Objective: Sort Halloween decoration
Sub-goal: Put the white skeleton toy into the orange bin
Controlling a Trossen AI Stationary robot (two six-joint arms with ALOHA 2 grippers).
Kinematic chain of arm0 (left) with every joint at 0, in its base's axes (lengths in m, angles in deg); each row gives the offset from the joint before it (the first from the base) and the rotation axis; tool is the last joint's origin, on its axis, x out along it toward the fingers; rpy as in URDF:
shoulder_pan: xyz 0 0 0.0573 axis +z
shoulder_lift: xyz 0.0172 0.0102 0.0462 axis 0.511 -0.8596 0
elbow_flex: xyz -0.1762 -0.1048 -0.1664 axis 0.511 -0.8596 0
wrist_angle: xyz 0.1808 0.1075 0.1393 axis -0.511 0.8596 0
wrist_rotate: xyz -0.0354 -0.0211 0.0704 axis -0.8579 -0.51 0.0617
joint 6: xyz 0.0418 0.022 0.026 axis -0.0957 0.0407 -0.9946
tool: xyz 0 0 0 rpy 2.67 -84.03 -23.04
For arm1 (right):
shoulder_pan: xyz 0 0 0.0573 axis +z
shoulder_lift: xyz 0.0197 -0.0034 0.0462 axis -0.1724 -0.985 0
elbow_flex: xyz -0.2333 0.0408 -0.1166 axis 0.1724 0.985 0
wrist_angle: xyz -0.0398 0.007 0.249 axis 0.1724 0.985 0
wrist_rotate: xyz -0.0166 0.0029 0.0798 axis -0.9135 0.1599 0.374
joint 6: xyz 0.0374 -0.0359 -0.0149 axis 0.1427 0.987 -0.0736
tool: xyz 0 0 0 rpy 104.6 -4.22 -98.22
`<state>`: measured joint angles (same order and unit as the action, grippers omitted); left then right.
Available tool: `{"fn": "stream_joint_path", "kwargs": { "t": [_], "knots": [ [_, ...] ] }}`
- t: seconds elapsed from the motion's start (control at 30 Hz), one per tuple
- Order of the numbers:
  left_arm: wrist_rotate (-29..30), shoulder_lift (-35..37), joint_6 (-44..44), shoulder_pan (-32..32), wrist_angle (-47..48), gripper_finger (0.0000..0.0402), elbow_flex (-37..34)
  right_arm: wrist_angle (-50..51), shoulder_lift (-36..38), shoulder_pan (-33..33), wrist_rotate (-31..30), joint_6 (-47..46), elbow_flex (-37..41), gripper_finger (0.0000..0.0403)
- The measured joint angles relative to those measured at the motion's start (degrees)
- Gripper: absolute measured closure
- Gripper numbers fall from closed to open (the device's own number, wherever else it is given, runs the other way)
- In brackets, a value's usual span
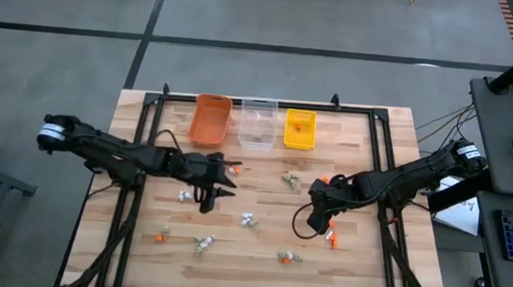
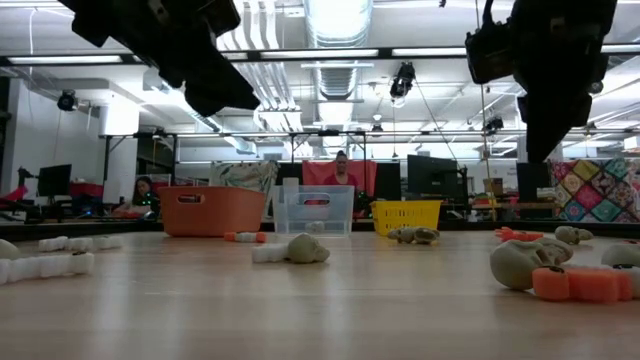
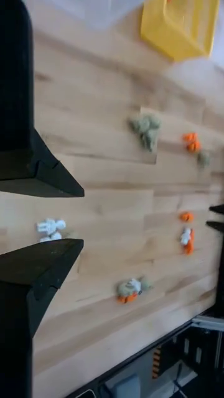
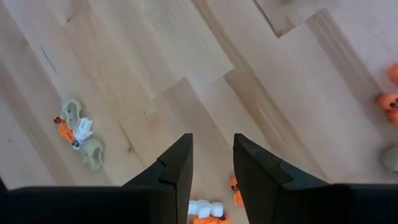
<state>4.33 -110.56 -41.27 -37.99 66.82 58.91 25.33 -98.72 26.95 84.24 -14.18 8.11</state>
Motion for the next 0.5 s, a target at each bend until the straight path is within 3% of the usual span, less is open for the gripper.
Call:
{"fn": "stream_joint_path", "kwargs": {
  "t": [0.27, 0.5],
  "knots": [
    [0.0, -6.7, 4.9, -4.6, -0.4, 0.0291, 0.1, -0.2, 0.0, 0.0, -0.3, 4.2, 0.0, 0.03],
    [-5.0, -9.3, 11.5, -8.5, 3.1, 0.0237, 0.1, -0.2, 0.0, 0.0, 0.1, 6.6, 0.0, 0.03]
  ]
}}
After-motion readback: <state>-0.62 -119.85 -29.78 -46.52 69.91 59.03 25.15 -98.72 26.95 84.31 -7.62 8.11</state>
